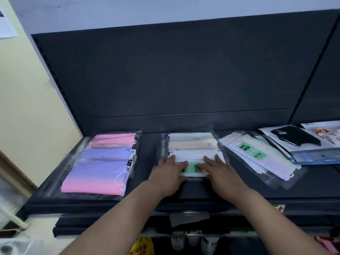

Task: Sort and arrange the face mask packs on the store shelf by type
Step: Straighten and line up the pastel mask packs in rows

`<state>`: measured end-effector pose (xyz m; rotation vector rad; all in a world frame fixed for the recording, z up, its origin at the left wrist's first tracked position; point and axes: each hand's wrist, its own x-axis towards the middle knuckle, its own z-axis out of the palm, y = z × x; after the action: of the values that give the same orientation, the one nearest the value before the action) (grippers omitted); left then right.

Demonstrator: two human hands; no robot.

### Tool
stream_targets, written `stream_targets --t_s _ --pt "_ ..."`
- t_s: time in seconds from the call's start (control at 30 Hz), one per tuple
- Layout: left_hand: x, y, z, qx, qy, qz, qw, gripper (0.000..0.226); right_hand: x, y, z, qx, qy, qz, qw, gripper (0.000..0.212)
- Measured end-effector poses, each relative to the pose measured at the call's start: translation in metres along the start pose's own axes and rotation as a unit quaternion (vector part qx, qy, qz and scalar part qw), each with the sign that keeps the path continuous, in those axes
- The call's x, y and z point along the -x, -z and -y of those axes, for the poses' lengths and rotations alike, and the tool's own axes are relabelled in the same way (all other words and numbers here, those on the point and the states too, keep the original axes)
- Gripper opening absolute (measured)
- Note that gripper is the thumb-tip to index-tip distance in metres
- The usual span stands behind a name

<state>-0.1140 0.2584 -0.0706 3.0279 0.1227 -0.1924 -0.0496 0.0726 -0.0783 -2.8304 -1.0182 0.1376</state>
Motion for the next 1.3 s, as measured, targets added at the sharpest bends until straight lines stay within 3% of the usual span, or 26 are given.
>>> stream_targets --t_s 0.17,0.27,0.37,0.47,0.6,0.73,0.93,1.07,1.23,1.3 --pt "-0.012 0.006 -0.001 -0.002 0.002 0.018 1.000 0.051 -0.011 0.003 -0.002 -0.055 -0.017 0.019 0.998 0.056" --pt "-0.015 0.010 0.000 -0.002 0.001 0.042 0.999 0.049 -0.005 0.008 -0.010 -0.105 -0.058 -0.069 0.990 0.046" --pt "-0.018 0.018 -0.008 -0.004 0.011 0.021 1.000 0.053 0.007 0.012 -0.041 -0.036 -0.143 -0.136 0.980 0.047" --pt "-0.024 0.028 -0.034 -0.002 -0.003 -0.047 0.999 0.060 0.018 0.018 -0.076 0.005 -0.218 -0.072 0.973 0.058" --pt "-0.037 0.029 -0.078 0.037 -0.041 -0.060 0.997 0.051 0.032 0.023 -0.104 -0.013 -0.259 0.006 0.966 0.059" --pt "-0.049 0.026 -0.123 0.092 -0.068 -0.071 0.991 0.034 0.043 0.043 -0.118 -0.026 -0.251 -0.015 0.968 0.036" --pt "-0.067 0.021 -0.185 0.191 -0.042 -0.014 0.981 0.019 0.062 0.057 -0.143 0.071 -0.218 0.000 0.973 0.041" --pt "-0.076 0.020 -0.215 0.341 0.042 0.000 0.939 0.044 0.069 0.044 -0.162 -0.037 -0.185 -0.015 0.982 0.036" --pt "-0.088 0.014 -0.231 0.539 0.164 -0.058 0.824 0.050 0.082 0.043 -0.176 -0.122 -0.120 -0.092 0.981 0.039" --pt "-0.090 0.011 -0.233 0.543 0.177 -0.077 0.818 0.053 0.084 0.046 -0.177 -0.126 -0.098 -0.104 0.982 0.036"
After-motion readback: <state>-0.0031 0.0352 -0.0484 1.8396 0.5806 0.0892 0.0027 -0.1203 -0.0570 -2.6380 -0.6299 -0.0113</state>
